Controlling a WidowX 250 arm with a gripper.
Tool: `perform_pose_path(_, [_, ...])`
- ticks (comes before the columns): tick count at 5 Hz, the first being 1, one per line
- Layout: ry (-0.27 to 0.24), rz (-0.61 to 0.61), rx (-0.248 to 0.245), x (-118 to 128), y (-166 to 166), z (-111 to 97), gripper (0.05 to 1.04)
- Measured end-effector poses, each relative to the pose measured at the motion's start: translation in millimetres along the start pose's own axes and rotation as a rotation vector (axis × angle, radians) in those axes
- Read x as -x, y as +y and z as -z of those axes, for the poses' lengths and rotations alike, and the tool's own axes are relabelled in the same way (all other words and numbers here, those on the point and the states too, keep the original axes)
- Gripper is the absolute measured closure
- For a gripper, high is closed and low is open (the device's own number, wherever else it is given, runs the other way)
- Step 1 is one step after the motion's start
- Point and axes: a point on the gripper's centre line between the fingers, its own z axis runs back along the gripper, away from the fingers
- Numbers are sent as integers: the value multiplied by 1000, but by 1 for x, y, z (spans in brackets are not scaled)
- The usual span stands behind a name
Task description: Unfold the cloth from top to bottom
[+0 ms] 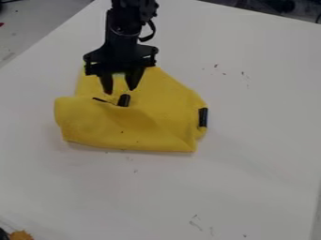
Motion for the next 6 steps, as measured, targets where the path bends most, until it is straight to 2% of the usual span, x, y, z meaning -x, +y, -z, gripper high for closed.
perform_pose_path(1, [4,-19,-5,1,5,18,85])
perform_pose_path(2, [23,-30,-22,3,7,33,79])
perform_pose_path(3, [30,-42,-8,2,9,39,83])
perform_pose_path(4, [38,-51,14,5,8,42,137])
perform_pose_path(6, [57,-44,24,7,8,45,716])
